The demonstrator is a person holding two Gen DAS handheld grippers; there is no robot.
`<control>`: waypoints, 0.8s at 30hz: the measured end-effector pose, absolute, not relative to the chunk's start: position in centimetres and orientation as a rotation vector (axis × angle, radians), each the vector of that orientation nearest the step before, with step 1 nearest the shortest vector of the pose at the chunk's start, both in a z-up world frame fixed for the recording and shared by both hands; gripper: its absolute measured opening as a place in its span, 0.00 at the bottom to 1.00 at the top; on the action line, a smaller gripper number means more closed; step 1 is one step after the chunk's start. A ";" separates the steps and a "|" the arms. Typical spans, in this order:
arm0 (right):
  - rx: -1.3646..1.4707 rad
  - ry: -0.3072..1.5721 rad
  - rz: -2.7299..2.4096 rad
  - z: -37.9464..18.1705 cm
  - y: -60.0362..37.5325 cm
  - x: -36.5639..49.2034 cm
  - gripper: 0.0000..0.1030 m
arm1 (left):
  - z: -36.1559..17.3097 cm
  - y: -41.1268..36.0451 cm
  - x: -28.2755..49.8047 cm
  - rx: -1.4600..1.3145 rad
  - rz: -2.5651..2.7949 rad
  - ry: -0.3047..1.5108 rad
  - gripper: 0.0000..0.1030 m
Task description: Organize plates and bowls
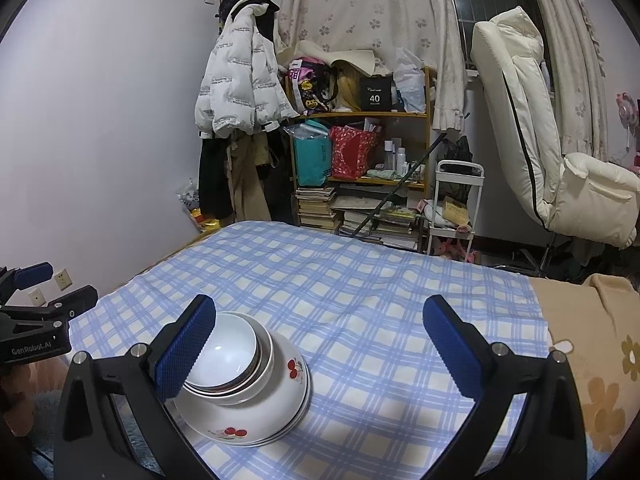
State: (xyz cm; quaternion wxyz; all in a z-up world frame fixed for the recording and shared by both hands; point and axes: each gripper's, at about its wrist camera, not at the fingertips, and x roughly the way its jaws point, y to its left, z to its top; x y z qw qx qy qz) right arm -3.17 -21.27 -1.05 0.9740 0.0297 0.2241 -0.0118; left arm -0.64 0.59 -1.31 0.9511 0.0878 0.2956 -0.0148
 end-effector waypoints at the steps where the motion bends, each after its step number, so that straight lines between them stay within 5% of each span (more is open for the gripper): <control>1: 0.059 0.452 -0.023 -1.0 -21.4 -3.1 1.00 | -1.2 0.6 -0.7 0.182 -0.026 0.597 0.88; 24: 0.061 0.458 -0.023 -0.9 -21.7 -3.3 1.00 | -0.1 0.8 -1.2 0.206 -0.005 0.556 0.88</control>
